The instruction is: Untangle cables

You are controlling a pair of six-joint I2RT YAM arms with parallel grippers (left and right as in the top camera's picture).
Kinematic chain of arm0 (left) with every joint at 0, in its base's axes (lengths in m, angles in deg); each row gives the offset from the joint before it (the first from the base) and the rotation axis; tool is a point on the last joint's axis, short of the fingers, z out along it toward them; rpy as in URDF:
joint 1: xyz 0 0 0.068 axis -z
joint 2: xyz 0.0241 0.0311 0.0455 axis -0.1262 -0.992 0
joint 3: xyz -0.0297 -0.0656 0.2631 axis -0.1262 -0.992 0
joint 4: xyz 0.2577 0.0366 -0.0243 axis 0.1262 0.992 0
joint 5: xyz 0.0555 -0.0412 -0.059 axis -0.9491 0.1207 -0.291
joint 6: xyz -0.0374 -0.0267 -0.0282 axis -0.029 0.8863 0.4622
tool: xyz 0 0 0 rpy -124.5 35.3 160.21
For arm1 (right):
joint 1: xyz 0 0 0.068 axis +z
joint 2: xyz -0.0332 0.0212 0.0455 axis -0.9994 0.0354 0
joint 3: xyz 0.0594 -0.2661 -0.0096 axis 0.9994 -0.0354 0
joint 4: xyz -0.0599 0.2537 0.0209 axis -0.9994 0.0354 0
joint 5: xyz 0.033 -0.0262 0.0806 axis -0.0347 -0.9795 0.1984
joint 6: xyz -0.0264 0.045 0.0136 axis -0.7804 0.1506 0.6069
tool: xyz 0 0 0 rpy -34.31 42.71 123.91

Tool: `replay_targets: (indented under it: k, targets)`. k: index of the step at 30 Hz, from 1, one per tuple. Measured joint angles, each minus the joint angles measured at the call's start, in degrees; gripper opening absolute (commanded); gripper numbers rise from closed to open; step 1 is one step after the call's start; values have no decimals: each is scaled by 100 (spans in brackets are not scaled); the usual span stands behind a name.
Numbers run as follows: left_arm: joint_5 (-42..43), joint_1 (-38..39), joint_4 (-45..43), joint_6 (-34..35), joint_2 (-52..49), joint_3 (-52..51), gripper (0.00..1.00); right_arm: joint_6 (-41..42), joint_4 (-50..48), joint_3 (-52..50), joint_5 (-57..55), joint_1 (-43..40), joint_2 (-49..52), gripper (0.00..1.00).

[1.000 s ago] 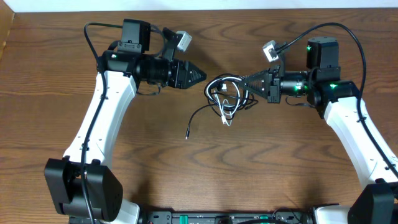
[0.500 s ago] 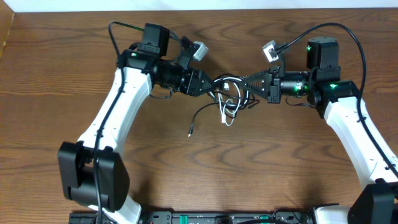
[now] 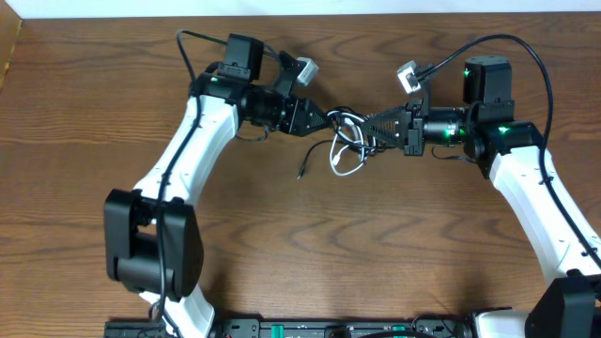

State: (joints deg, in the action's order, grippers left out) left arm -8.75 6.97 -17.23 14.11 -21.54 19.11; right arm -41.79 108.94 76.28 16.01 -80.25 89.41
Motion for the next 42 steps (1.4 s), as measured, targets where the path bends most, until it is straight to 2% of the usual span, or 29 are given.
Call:
replay_targets:
  k: [6, 12, 16, 19, 23, 29, 36, 40, 42]
  targets:
    - [33, 114, -741, 739, -205, 0, 40, 2, 2, 0, 74, 0, 0, 1]
    - [415, 127, -1366, 1320, -205, 0, 40, 0, 2, 0, 85, 0, 0, 1]
    - [514, 127, -1314, 1449, -205, 0, 40, -4, 184, 2, -203, 0, 0, 1]
    - [472, 129, -1097, 1502, -205, 0, 40, 2, 566, 2, -1073, 2, 15, 1]
    - [94, 129, -581, 1530, -205, 0, 38, 2, 817, 2, -2199, 0, 284, 1]
    - [-485, 127, -144, 1534, -205, 0, 38, 138, 793, 2, -3191, -66, 1043, 1]
    - [-756, 129, -90, 1532, -205, 0, 38, 461, 809, 13, -4677, -514, 1394, 27]
    - [-776, 127, -90, 1532, -205, 0, 37, 634, 839, 17, -5080, -852, 1443, 45]
    - [-776, 127, -90, 1532, -205, 0, 38, 684, 887, 52, -5106, -992, 1443, 50]
